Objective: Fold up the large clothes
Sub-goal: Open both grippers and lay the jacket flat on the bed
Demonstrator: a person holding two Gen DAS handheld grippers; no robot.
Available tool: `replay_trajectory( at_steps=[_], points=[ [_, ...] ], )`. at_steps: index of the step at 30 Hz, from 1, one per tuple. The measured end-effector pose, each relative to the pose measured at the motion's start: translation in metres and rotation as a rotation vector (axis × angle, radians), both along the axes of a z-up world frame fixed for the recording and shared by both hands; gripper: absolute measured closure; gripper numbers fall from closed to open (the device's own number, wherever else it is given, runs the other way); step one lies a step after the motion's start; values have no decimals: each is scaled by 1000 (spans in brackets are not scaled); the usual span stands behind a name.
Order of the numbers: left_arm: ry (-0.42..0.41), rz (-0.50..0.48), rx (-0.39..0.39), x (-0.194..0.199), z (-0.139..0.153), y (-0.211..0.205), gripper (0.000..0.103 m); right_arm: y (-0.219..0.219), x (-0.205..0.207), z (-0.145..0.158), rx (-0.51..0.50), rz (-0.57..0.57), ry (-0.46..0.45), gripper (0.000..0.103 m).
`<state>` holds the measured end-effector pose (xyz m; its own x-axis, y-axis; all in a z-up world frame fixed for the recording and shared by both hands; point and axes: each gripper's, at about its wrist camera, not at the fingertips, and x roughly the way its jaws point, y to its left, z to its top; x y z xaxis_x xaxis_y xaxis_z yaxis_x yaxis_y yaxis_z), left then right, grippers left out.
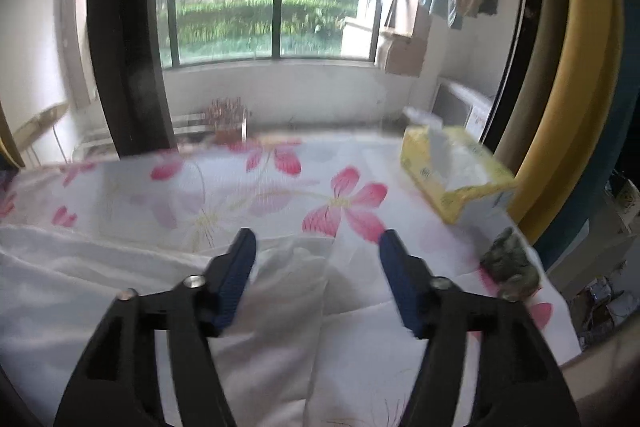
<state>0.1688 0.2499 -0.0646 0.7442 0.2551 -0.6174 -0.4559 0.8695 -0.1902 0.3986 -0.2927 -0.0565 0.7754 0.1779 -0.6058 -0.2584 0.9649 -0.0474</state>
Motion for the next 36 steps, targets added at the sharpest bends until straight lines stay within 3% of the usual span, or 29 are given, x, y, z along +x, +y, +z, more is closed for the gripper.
replay_trajectory(
  at_steps=[5,10,13,16,19,22,27,36],
  points=[
    [68,-147,67,18,-3,-33,59,12,-12,16,44,67,-12,37],
    [148,-292,64,42,-20,-58,59,60,-15,2,-10,232,69,37],
    [195,-330,85,52,-34,-67,59,93,-20,-15,-67,350,143,37],
    [240,-275,68,61,-49,-57,59,112,-26,-29,-137,410,170,37],
    [242,-211,22,63,-52,-39,59,119,-23,-41,-196,380,181,37],
    [228,-156,23,61,-46,-32,58,114,-19,-41,-219,318,166,37],
    [148,-100,-5,39,-34,-29,58,92,-27,-28,-216,254,137,37],
    [132,-58,-27,-20,-28,-45,51,32,-49,-21,-116,119,139,37]
  ],
)
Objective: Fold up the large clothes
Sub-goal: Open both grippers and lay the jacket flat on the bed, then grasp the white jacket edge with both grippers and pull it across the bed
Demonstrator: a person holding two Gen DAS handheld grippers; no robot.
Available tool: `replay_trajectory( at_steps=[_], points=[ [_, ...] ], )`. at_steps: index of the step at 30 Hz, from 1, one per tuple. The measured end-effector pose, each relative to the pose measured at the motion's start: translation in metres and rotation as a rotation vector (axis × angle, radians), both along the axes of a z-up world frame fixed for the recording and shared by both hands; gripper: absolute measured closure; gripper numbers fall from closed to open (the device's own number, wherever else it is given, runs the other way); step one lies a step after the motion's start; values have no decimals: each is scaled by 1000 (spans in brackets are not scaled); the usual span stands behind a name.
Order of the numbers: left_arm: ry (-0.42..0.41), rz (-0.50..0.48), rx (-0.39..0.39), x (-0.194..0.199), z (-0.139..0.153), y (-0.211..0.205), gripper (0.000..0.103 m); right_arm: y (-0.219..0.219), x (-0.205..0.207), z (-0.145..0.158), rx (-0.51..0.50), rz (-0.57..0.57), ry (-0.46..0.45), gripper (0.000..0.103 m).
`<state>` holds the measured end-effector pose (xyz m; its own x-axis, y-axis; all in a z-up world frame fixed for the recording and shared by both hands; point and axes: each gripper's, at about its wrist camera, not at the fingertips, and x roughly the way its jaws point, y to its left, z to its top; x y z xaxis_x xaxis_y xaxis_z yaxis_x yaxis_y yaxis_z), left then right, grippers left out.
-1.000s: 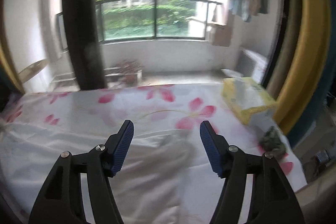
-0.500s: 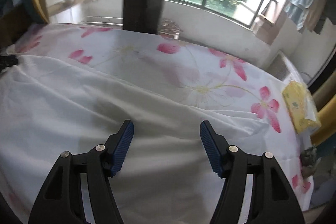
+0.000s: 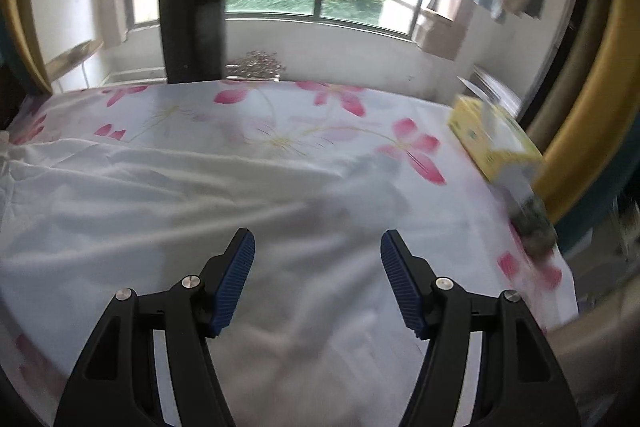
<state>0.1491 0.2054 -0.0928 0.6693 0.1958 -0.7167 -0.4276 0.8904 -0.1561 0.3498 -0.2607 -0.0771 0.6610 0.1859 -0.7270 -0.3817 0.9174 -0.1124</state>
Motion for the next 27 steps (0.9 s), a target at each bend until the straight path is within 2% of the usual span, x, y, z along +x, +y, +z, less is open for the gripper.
replay_trajectory(
  at_steps=[2,9,12,16,19,20,21,23,24,25,27],
  points=[
    [4,2,-9,-9,-2,-6,48,-16,-8,-1,26,-22,10,37],
    [32,4,-51,-39,-12,-27,46,-55,-32,-11,68,-69,50,37],
    [56,8,-63,-46,-17,-33,46,-71,-41,-16,127,-83,73,37],
    [79,5,-43,-53,-18,-39,46,-81,-50,-23,237,-69,107,37],
    [96,-7,-27,-55,-19,-44,46,-77,-53,-32,256,-55,131,38],
    [95,-9,-31,-56,-19,-46,46,-73,-53,-33,253,-48,138,40],
    [89,-15,-38,-58,-19,-47,46,-69,-54,-32,254,-34,131,48],
    [84,-36,-42,-60,-20,-51,46,-60,-55,-34,243,-2,150,59],
    [90,-49,-34,-61,-20,-54,46,-56,-57,-34,221,6,142,74],
    [96,-70,-23,-61,-20,-58,47,-53,-58,-35,216,27,145,81],
    [103,-114,-21,-62,-20,-65,71,-48,-59,-36,218,56,151,92]
  ],
)
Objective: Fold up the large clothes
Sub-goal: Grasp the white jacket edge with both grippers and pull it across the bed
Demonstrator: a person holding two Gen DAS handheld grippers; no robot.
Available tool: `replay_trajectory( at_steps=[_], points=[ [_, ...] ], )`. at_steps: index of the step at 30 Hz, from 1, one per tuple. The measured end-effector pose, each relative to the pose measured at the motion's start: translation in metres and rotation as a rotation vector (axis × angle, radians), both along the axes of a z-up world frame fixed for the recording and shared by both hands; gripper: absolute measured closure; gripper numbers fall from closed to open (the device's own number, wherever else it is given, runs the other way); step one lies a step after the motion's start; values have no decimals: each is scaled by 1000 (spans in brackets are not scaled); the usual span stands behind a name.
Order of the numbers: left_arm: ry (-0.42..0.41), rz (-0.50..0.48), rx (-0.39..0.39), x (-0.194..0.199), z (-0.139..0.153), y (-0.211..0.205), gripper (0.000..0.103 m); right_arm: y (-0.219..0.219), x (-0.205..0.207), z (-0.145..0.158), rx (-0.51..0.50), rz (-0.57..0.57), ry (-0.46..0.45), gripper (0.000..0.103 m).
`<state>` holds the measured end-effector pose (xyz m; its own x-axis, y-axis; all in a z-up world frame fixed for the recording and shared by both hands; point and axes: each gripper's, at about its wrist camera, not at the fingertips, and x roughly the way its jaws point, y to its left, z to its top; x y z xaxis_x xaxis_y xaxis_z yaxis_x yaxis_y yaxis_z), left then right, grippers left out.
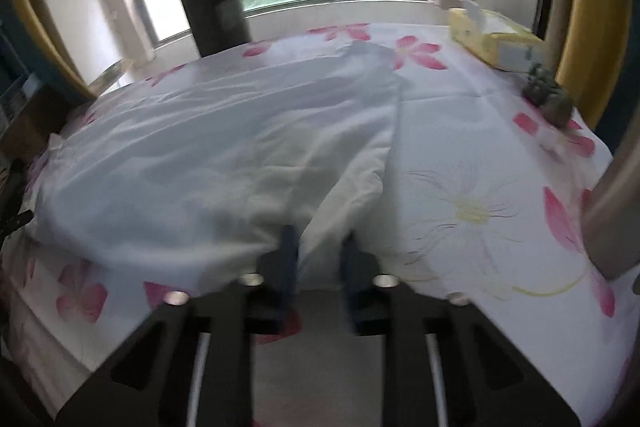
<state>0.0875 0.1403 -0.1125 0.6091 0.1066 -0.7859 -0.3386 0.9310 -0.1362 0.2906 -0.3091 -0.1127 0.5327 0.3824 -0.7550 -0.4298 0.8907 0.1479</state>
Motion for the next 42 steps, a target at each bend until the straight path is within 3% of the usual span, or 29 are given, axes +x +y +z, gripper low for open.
replay_trajectory(
  at_steps=[1,2,7,15,39,42],
  points=[
    [1,-8,-5,-1,0,-2,84,0,-1,0,0,8,-1,93],
    [-2,-17,-16,-2,1,-3,87,1,-3,0,-3,16,-7,93],
    [-18,-43,-14,-7,9,-11,92,-6,-15,5,-11,21,-34,94],
    [-17,-87,-22,-22,24,-25,92,-23,-33,17,-36,6,-59,94],
    [47,-155,-109,-66,8,-43,91,-55,-83,6,-78,-37,-8,94],
    [29,-127,-105,-67,12,-40,84,-55,-81,4,-91,-27,12,91]
  ],
)
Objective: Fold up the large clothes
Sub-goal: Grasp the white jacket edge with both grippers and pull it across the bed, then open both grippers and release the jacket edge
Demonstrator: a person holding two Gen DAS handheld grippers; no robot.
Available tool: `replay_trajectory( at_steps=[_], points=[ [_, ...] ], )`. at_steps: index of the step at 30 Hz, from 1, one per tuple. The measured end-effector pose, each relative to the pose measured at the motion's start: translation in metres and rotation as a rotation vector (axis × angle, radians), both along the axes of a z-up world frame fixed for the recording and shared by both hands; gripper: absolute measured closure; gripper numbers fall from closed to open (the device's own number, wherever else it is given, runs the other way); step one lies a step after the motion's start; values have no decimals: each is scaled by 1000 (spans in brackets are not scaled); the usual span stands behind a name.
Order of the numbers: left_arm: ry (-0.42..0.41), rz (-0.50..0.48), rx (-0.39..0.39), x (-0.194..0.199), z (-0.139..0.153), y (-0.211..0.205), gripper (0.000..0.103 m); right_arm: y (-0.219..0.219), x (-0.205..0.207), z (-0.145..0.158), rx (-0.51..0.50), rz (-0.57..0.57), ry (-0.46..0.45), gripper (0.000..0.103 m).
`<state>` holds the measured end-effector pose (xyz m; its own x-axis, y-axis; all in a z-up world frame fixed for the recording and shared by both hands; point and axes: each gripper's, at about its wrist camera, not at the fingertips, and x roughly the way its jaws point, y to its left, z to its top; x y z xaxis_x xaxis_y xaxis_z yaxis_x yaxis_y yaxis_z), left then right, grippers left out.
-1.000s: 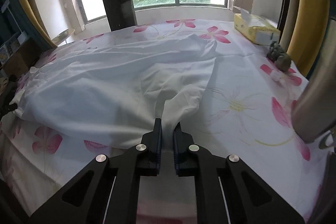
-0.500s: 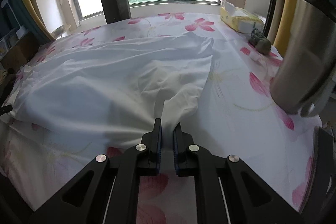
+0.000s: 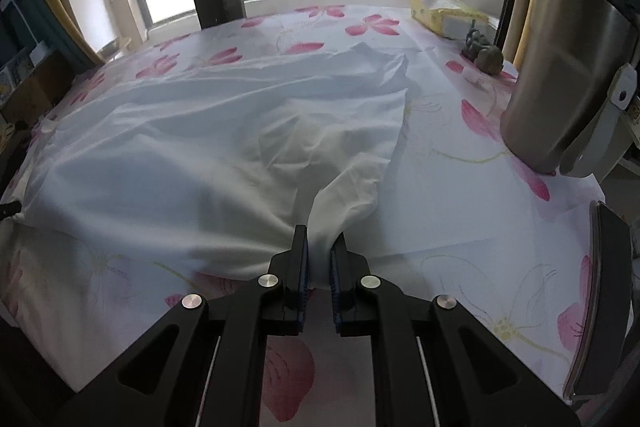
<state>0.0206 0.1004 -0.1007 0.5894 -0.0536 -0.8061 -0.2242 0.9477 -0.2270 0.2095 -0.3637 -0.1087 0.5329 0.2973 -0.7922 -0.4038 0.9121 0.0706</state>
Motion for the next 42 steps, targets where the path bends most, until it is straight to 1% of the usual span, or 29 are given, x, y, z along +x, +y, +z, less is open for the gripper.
replay_trajectory(
  at_steps=[2,5,7,8,10,12,14,18,22,25,28,32,36,37,39,42],
  points=[
    [-32,19,66,2,13,-3,75,-2,3,2,3,-2,10,90],
    [-117,21,96,4,34,-5,67,-3,5,12,-10,-6,-5,86],
    [-149,30,118,7,44,-3,66,-2,5,21,-9,0,-29,84],
    [-163,35,133,9,48,-2,65,-1,5,25,-10,3,-38,81],
    [-163,41,149,17,52,3,65,1,8,31,-13,3,-59,76],
    [-163,43,157,23,55,7,65,4,12,36,-15,-4,-70,67],
    [-166,43,168,28,56,12,65,6,14,40,-9,-8,-81,62],
    [-164,25,180,52,58,21,65,8,20,49,-7,-35,-106,47],
    [-159,-9,194,81,57,23,65,15,32,53,-4,-40,-114,45],
    [-153,-16,168,105,55,28,65,27,43,54,0,-28,-112,45],
    [-172,-33,122,125,54,29,65,45,51,54,3,11,-117,45],
    [-176,-68,123,147,47,29,65,78,61,54,0,94,-123,45],
    [-127,-104,125,168,32,35,65,107,73,52,-23,166,-124,45],
    [-104,-112,128,173,26,36,65,113,76,51,-28,181,-124,45],
    [-70,-136,137,182,17,38,65,122,81,49,-31,197,-123,45],
    [-53,-189,149,186,10,35,65,131,89,45,-31,210,-117,45]
  ],
)
